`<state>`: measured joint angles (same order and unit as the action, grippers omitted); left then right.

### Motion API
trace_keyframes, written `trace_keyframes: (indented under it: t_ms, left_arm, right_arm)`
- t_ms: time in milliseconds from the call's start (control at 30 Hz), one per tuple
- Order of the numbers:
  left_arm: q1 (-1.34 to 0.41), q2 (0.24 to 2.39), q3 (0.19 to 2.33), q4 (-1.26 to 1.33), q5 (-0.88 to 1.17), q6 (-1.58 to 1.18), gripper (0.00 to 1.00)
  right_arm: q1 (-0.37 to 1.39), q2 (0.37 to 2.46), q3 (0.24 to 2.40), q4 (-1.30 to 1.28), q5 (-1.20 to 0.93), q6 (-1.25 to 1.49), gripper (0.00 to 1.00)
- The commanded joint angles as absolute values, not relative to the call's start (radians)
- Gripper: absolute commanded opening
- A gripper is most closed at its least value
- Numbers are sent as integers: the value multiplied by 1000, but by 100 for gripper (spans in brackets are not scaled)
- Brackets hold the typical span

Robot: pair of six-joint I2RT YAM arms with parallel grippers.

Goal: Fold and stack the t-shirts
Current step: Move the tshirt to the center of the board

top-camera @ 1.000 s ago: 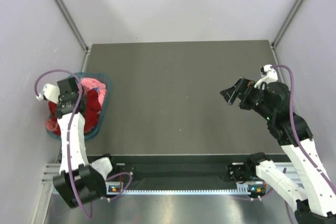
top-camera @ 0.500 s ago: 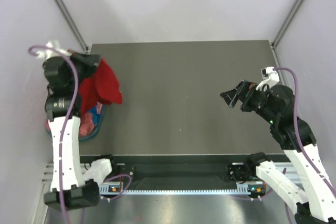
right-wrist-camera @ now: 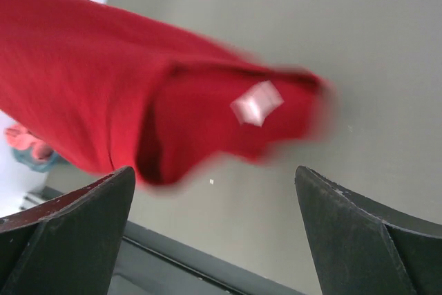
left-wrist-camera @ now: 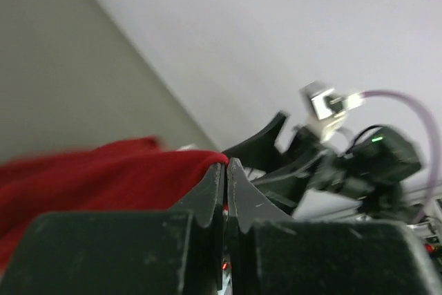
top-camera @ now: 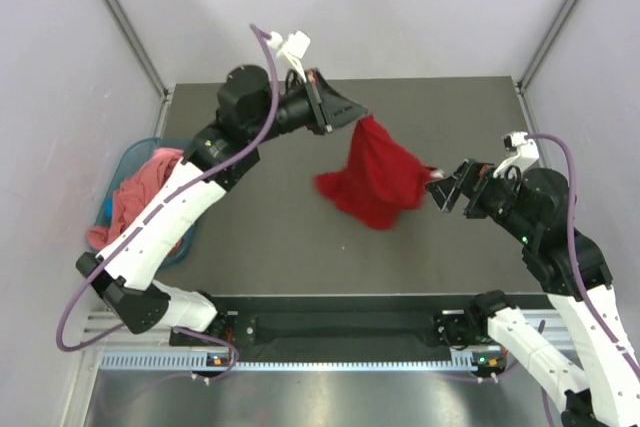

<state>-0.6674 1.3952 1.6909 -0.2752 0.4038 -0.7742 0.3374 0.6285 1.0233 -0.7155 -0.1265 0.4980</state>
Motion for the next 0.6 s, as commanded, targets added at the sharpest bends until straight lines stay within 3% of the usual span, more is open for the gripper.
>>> trace_keyframes:
  t_ms: [0, 100, 167, 233, 267, 300, 433, 567]
  left_arm:
    - [-663, 1364, 1494, -192, 402, -764, 1]
    - [-663, 1297, 1204, -163, 362, -794, 9]
    - [-663, 1263, 1084, -192, 301, -790, 28]
    - [-663, 1218, 970, -319, 137, -773, 39]
    - [-663, 1194, 947, -372, 79, -770, 53]
    - [-660, 1186, 927, -455, 13, -767, 58]
    - [-660, 1161, 926, -465, -78, -713, 67]
    - [-661, 1254, 960, -407, 27, -684, 67]
  right_arm:
    - [334, 624, 1058, -762, -75, 465, 100]
    - [333, 627, 1049, -775, -55, 448, 100]
    - [333, 641, 1043, -782, -19, 434, 100]
    - [333, 655, 1028, -781, 50, 434, 100]
    - [334, 679, 1019, -778, 72, 436, 100]
    - [333, 695, 1011, -773, 95, 442, 98]
    - [330, 820, 950, -713, 213, 509, 90]
    - [284, 954, 919, -635, 193, 529, 70]
